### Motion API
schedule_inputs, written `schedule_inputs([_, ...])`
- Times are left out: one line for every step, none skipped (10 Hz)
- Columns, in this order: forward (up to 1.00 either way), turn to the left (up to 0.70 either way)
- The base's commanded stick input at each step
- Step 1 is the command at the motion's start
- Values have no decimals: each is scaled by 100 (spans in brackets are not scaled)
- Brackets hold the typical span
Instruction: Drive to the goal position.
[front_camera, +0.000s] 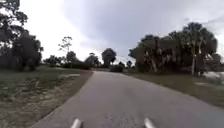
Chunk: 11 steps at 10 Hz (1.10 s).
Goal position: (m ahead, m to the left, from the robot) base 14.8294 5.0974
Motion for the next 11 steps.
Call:
schedule_inputs([100,0])
schedule_inputs([100,0])
schedule_inputs([100,0])
schedule_inputs([100,0])
schedule_inputs([100,0])
schedule_inputs([100,0])
schedule_inputs([100,0])
schedule_inputs([100,0])
schedule_inputs([100,0])
schedule_inputs([100,0])
schedule_inputs([100,0])
